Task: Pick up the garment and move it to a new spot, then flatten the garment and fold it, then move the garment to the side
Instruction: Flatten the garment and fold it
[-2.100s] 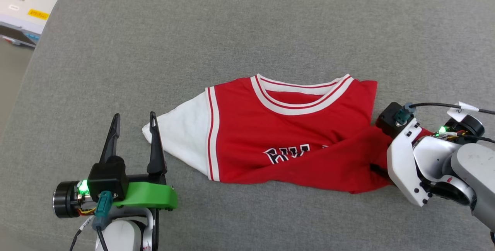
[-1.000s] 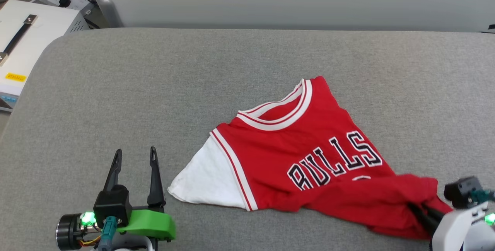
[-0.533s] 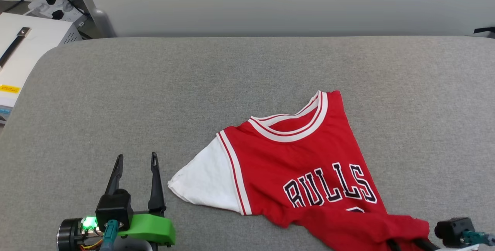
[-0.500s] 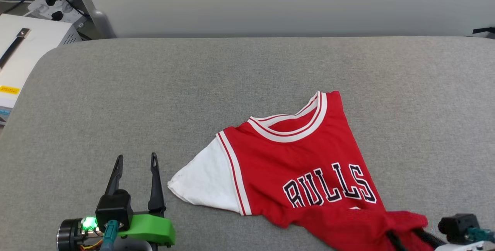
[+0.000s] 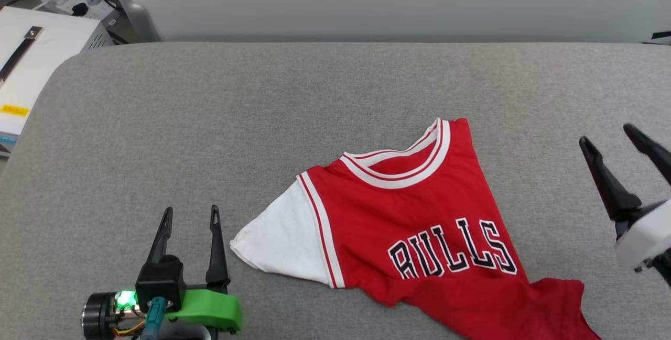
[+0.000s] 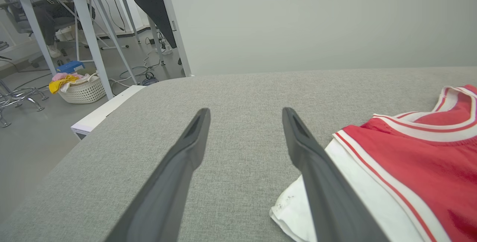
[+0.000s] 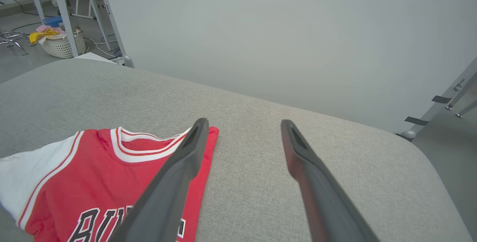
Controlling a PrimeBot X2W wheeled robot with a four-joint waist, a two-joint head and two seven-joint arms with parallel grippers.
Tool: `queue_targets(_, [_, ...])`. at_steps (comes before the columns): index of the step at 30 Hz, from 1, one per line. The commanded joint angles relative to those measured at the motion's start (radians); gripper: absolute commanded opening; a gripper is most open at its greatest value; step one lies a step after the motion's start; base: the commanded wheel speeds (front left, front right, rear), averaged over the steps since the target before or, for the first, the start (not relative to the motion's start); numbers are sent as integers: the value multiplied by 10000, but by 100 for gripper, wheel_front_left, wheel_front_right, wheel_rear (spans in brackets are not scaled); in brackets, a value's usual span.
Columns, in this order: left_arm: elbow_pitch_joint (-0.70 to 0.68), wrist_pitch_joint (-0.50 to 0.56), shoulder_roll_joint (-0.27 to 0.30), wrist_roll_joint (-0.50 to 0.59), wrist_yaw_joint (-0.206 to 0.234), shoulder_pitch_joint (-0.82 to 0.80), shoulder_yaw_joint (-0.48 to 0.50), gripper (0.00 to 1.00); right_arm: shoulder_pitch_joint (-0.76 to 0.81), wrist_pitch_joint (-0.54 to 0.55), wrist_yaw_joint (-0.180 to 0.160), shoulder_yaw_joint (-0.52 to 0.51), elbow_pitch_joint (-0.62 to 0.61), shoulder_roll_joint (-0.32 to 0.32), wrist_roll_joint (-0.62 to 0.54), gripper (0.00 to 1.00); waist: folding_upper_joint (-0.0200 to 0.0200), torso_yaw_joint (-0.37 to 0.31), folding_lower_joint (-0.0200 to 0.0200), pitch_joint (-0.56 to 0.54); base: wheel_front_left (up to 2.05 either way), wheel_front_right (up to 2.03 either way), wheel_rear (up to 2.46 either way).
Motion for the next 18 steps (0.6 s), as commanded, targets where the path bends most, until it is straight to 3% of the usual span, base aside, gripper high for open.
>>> queue_targets(1, [-49,-57,38,107,-45,-218,-51,100,-549,311,-6,229,28,-235,124,100,0,197,0,271,0,0,0])
queue_targets(8, [-209,-57,4,109,-105,-828,-313,100,-3264,3001,-6,2531,1292,-1807,1880,100,0,684,0,1132,0,0,0])
queue_targets(14, [-350,-57,-24,108,-129,-1235,-511,100,-4909,4833,-6,4199,2670,-2166,2876,100,0,1044,0,1757,0,0,0])
queue_targets(18, [-395,-57,-57,75,-101,-1455,-648,100,-5788,5448,-6,5207,3658,-2124,2890,100,0,1248,0,2153,0,0,0])
